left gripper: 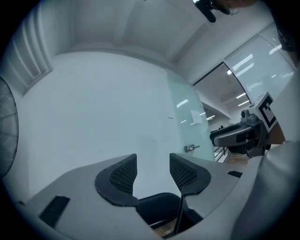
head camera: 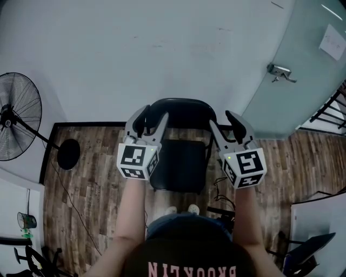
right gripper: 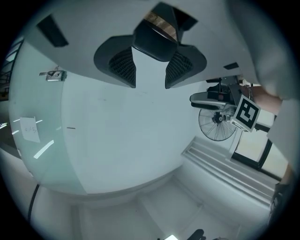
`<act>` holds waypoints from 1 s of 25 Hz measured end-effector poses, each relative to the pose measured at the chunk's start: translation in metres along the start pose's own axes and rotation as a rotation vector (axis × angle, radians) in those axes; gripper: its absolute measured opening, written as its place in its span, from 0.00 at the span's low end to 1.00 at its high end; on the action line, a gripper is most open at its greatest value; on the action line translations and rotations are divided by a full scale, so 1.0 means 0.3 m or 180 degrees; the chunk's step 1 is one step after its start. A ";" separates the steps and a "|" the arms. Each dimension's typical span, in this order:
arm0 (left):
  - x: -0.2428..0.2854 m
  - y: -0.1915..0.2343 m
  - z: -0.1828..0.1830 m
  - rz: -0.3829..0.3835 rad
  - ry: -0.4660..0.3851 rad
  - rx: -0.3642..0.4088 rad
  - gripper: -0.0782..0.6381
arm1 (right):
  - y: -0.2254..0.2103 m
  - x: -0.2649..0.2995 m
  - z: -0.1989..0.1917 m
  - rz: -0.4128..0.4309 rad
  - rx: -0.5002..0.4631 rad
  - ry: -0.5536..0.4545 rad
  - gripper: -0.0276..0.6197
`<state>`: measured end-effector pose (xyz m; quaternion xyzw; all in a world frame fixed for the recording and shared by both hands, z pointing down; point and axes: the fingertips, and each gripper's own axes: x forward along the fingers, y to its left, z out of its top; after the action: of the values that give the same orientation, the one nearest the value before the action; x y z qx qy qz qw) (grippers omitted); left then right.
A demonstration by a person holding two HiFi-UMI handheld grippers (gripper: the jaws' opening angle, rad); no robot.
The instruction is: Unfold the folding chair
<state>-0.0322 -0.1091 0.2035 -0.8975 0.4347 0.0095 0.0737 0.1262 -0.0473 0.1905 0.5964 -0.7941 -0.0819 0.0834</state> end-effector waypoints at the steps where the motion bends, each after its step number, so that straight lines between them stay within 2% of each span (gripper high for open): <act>1: -0.006 -0.003 0.028 -0.0010 -0.0064 0.0083 0.39 | -0.005 -0.005 0.012 -0.0009 0.0031 -0.0037 0.34; 5: -0.023 -0.013 0.121 -0.0034 -0.0276 0.0254 0.20 | -0.033 -0.028 0.048 -0.0104 0.0071 -0.0131 0.32; 8: -0.029 -0.006 0.168 -0.0011 -0.0383 0.0293 0.12 | -0.043 -0.035 0.082 -0.0142 0.0029 -0.0209 0.29; 13: -0.043 0.019 0.208 0.0053 -0.0461 0.0329 0.11 | -0.044 -0.034 0.139 -0.0199 -0.0119 -0.0334 0.20; 18: -0.049 0.030 0.227 0.0133 -0.0437 0.0652 0.11 | -0.058 -0.039 0.168 -0.0308 -0.0134 -0.0398 0.10; 20: -0.052 0.036 0.236 0.0151 -0.0446 0.0698 0.11 | -0.060 -0.040 0.171 -0.0330 -0.0140 -0.0402 0.05; 25: -0.062 0.047 0.255 0.0177 -0.0480 0.0718 0.11 | -0.051 -0.049 0.176 -0.0325 -0.0177 -0.0426 0.05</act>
<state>-0.0511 -0.0926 0.1275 -0.8679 0.4509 0.0301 0.2063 0.1323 -0.0359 0.1350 0.6267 -0.7639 -0.1477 0.0424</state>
